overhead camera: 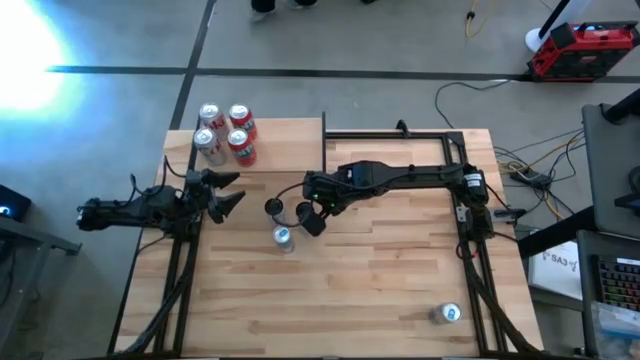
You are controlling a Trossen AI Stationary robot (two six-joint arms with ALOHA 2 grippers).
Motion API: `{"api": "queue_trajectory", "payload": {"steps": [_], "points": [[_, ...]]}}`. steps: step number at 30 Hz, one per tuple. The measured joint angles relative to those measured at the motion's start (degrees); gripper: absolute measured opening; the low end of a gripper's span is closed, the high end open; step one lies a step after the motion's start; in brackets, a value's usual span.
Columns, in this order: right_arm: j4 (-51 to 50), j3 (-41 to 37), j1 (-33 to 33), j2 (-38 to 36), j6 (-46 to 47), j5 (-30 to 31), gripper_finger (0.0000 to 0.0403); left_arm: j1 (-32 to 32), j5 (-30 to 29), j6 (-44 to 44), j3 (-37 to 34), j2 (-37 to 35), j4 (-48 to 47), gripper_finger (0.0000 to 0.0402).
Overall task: Place canned beverage on shelf
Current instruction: Put the right white pink soda can on the shelf
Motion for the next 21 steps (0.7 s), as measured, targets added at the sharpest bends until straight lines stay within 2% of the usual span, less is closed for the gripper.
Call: {"api": "queue_trajectory", "payload": {"steps": [8, 21], "points": [[0.8, -0.1, 0.9, 0.0, -10.7, 0.2, 0.0370, 0.0, 0.0, 0.0, 0.0, 0.0, 0.0, 0.0398], [5.1, -0.5, 1.1, 4.6, -10.0, 0.4, 0.0371, 0.0, 0.0, 0.0, 0.0, 0.0, -0.3, 0.0398]]}}
